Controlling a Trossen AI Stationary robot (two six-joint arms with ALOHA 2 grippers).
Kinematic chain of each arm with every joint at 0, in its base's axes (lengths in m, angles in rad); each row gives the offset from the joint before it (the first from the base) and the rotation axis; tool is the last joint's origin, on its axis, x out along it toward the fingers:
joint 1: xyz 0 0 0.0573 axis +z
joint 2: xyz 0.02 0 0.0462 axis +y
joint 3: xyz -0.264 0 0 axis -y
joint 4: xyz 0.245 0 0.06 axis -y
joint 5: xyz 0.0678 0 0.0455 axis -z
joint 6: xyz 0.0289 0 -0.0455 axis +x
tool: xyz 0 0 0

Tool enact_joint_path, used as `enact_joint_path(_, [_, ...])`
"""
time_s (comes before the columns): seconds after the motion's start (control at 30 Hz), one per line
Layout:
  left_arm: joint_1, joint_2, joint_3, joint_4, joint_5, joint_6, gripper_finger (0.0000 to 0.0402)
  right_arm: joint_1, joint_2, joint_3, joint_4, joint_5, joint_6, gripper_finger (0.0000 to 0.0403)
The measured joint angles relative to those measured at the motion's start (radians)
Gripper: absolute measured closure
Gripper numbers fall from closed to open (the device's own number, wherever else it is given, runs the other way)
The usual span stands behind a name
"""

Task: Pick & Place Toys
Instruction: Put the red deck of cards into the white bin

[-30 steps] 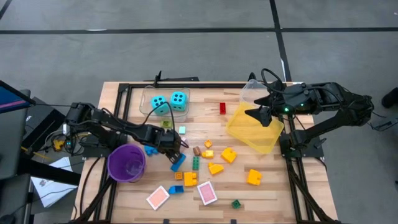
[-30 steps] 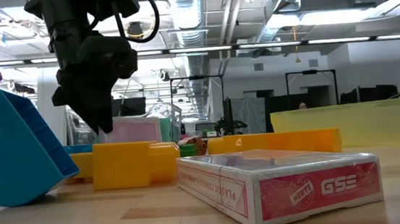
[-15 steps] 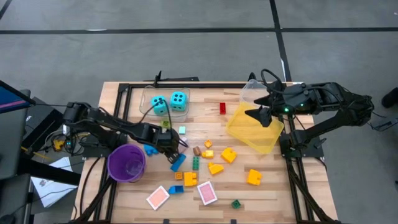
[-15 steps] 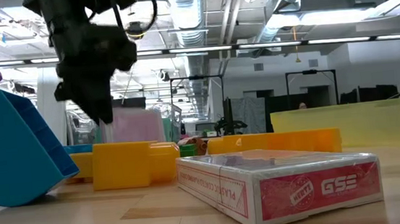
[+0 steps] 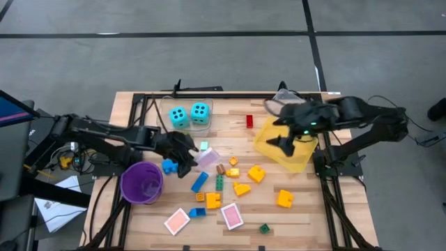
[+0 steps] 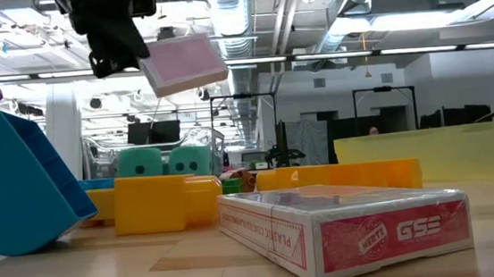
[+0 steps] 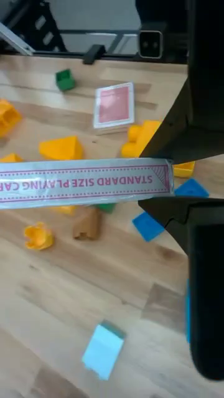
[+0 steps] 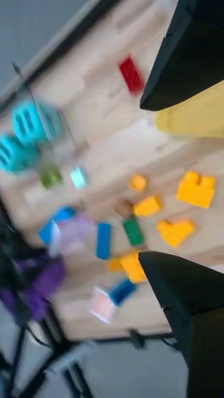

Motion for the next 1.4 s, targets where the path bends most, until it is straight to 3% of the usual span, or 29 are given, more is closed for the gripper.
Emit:
enact_joint_path(0.2, [0.02, 0.022, 0.0, 0.002, 0.047, 0.015, 0.0345, -0.087, 0.127, -0.001, 0.123, -0.22, -0.115, 0.0023])
enact_joint_path(0.4, [0.02, 0.027, 0.0, 0.02, 0.058, 0.022, 0.0345, -0.148, 0.279, 0.056, 0.197, -0.37, -0.245, 0.0023])
enact_joint_path(1.03, [0.013, 0.027, 0.02, 0.049, 0.101, 0.048, 0.0345, -0.155, 0.772, 0.581, 0.079, -0.515, -0.562, 0.0023])
enact_joint_path(1.17, [-0.003, 0.027, 0.02, 0.098, 0.101, 0.082, 0.0345, -0.149, 0.834, 0.633, 0.03, -0.605, -0.568, 0.0023])
enact_joint_path(1.4, [-0.027, 0.023, 0.021, 0.15, 0.101, 0.163, 0.0345, -0.142, 0.863, 0.636, 0.007, -0.646, -0.57, 0.0023])
